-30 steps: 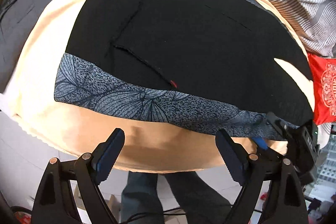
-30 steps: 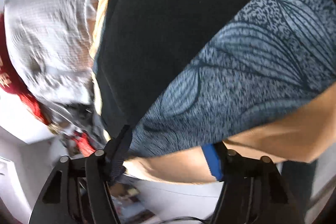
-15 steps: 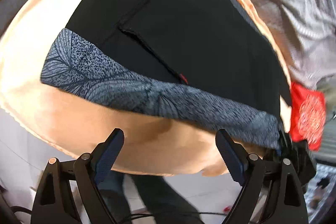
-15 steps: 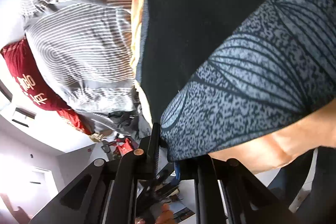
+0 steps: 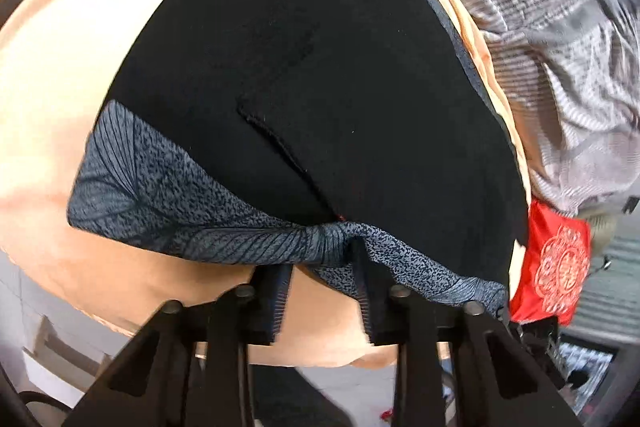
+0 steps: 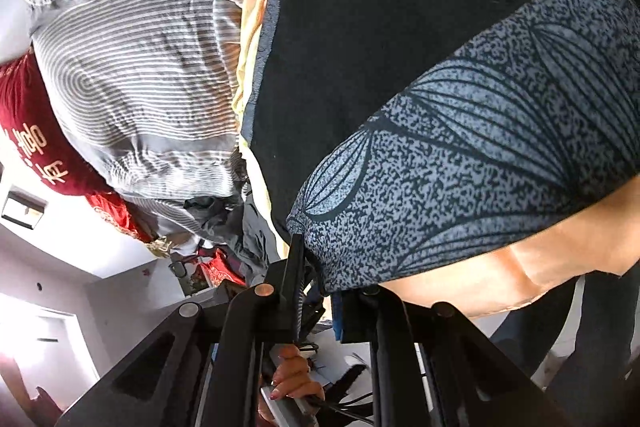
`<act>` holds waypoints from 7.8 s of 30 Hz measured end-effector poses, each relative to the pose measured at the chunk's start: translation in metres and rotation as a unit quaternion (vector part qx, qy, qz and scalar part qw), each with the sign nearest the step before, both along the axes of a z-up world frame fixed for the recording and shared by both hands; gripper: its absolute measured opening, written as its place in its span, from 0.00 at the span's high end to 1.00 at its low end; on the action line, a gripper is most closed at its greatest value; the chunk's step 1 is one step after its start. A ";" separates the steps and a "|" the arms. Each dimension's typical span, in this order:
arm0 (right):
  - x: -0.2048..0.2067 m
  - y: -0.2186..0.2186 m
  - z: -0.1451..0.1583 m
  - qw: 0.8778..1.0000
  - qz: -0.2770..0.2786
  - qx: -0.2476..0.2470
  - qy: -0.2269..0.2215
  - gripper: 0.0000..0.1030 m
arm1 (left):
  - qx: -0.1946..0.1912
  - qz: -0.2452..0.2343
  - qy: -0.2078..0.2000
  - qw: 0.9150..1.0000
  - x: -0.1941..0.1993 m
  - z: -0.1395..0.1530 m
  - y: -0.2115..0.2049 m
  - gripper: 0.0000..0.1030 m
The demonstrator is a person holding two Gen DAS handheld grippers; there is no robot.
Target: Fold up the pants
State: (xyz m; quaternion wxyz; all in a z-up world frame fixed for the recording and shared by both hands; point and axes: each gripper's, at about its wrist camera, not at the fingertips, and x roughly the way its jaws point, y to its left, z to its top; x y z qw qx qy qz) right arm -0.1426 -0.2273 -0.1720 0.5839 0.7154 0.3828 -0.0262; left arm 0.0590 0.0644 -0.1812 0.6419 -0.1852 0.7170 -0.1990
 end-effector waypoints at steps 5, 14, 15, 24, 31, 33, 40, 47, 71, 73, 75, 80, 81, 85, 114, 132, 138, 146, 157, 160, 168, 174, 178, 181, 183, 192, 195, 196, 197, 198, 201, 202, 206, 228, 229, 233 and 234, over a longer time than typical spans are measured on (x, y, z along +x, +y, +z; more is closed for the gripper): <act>-0.004 0.000 -0.001 1.000 -0.011 0.016 -0.012 0.85 | -0.007 -0.023 0.023 0.999 -0.018 0.002 -0.002 0.63; 0.018 -0.008 -0.034 0.998 0.020 0.062 0.005 0.61 | 0.003 0.023 0.021 1.000 -0.022 0.008 0.000 0.29; 0.018 -0.009 -0.036 0.997 0.018 0.069 0.006 0.71 | 0.002 0.028 0.025 0.999 -0.023 0.008 0.000 0.29; 0.020 -0.020 0.003 0.992 0.034 0.100 -0.069 0.89 | -0.039 0.092 0.043 0.994 -0.022 0.012 0.019 0.29; 0.021 -0.016 -0.001 0.991 0.048 0.106 -0.063 0.89 | -0.066 0.151 0.057 0.985 -0.009 -0.001 0.029 0.29; 0.020 -0.016 -0.003 0.991 0.050 0.108 -0.061 0.89 | -0.071 0.167 0.054 0.982 -0.009 0.002 0.037 0.29; 0.023 -0.016 -0.010 0.990 0.048 0.117 -0.057 0.89 | -0.041 0.173 0.060 0.982 0.001 -0.006 0.046 0.29; 0.028 -0.020 -0.006 0.993 0.055 0.096 -0.043 0.90 | 0.024 0.137 0.045 0.989 0.007 -0.009 0.035 0.87; 0.235 -0.159 -0.048 0.986 0.165 0.011 0.007 0.88 | 0.101 0.007 -0.159 0.982 0.213 0.045 -0.112 0.61; 0.243 -0.165 -0.061 0.985 0.169 0.003 0.036 0.85 | 0.122 0.018 -0.156 0.980 0.224 0.045 -0.114 0.58; 0.248 -0.169 -0.057 0.984 0.172 -0.007 0.042 0.74 | 0.129 0.028 -0.167 0.977 0.230 0.059 -0.106 0.58; 0.250 -0.169 -0.003 0.973 0.212 -0.093 -0.014 0.36 | 0.199 -0.048 -0.212 0.956 0.217 0.087 -0.112 0.58; 0.249 -0.166 0.006 0.970 0.221 -0.102 -0.025 0.36 | 0.206 -0.070 -0.209 0.953 0.210 0.083 -0.117 0.58; 0.236 -0.142 0.005 0.959 0.268 -0.081 -0.041 0.36 | 0.228 -0.129 -0.164 0.951 0.176 0.032 -0.151 0.58; -0.120 -0.156 0.075 0.945 -0.024 -0.260 0.199 0.22 | 0.173 -0.445 -0.190 0.858 -0.050 0.064 -0.302 0.38; -0.263 -0.188 0.034 0.951 -0.061 -0.196 0.232 0.22 | 0.188 -0.438 -0.143 0.867 -0.163 0.032 -0.348 0.38; -0.268 -0.207 0.015 0.969 -0.011 -0.180 0.167 0.22 | 0.200 -0.407 -0.129 0.882 -0.197 0.029 -0.374 0.38; -0.247 -0.214 -0.019 0.978 0.034 -0.166 0.122 0.50 | 0.207 -0.367 -0.115 0.900 -0.210 0.024 -0.383 0.38; -0.234 -0.222 -0.007 0.997 0.007 -0.075 0.036 0.97 | 0.154 -0.326 -0.067 0.930 -0.170 0.018 -0.356 0.38; -0.224 -0.229 0.015 0.996 0.020 -0.081 0.026 0.97 | 0.123 -0.300 -0.039 0.945 -0.151 0.014 -0.351 0.37; -0.205 -0.237 0.005 0.994 0.055 -0.070 0.062 0.93 | 0.081 -0.221 0.016 0.972 -0.135 -0.013 -0.345 0.37; -0.188 -0.251 0.006 0.998 0.054 -0.025 0.013 0.97 | 0.092 -0.232 -0.011 0.968 -0.127 -0.007 -0.367 0.89; -0.156 -0.295 0.040 0.997 0.063 -0.027 -0.041 0.97 | 0.075 -0.209 -0.023 0.975 -0.106 0.026 -0.384 0.91; -0.128 -0.338 0.063 0.994 0.069 -0.032 -0.080 0.97 | 0.063 -0.203 -0.043 0.976 -0.085 0.048 -0.406 0.91; -0.107 -0.368 0.074 0.992 0.076 -0.044 -0.096 0.97 | 0.052 -0.195 -0.051 0.978 -0.066 0.059 -0.423 0.91; 0.001 -0.508 0.041 0.993 0.054 -0.094 -0.044 0.97 | 0.095 -0.225 -0.141 0.959 0.017 0.066 -0.535 0.90; 0.029 -0.528 0.007 0.992 0.068 -0.107 0.009 0.96 | 0.115 -0.243 -0.141 0.953 0.020 0.060 -0.550 0.83; 0.035 -0.532 -0.003 0.991 0.074 -0.110 0.023 0.96 | 0.117 -0.244 -0.144 0.952 0.019 0.062 -0.549 0.83; 0.041 -0.534 -0.011 0.990 0.082 -0.113 0.036 0.96 | 0.124 -0.244 -0.149 0.950 0.018 0.066 -0.545 0.83; 0.046 -0.534 -0.014 0.987 0.091 -0.118 0.051 0.95 | 0.128 -0.244 -0.152 0.949 0.018 0.070 -0.538 0.83; 0.052 -0.538 -0.008 0.980 0.107 -0.149 0.074 0.70 | 0.150 -0.234 -0.160 0.947 0.016 0.083 -0.521 0.83; 0.052 -0.542 0.000 0.976 0.107 -0.171 0.078 0.50 | 0.160 -0.229 -0.164 0.946 0.018 0.087 -0.512 0.83; 0.035 -0.550 0.043 0.953 0.108 -0.270 0.086 0.39 | 0.208 -0.228 -0.171 0.936 0.016 0.080 -0.497 0.83; 0.070 -0.498 0.009 0.899 0.248 -0.341 0.120 0.78 | 0.270 -0.259 -0.147 0.915 -0.028 -0.009 -0.572 0.83; 0.079 -0.493 -0.003 0.891 0.256 -0.350 0.136 0.79 | 0.280 -0.263 -0.151 0.911 -0.029 -0.015 -0.578 0.83; 0.080 -0.521 -0.026 0.911 0.190 -0.334 0.152 1.00 | 0.280 -0.257 -0.153 0.912 -0.028 -0.027 -0.579 0.83; 0.078 -0.524 -0.023 0.912 0.176 -0.334 0.159 1.00 | 0.273 -0.253 -0.152 0.916 -0.028 -0.027 -0.576 0.83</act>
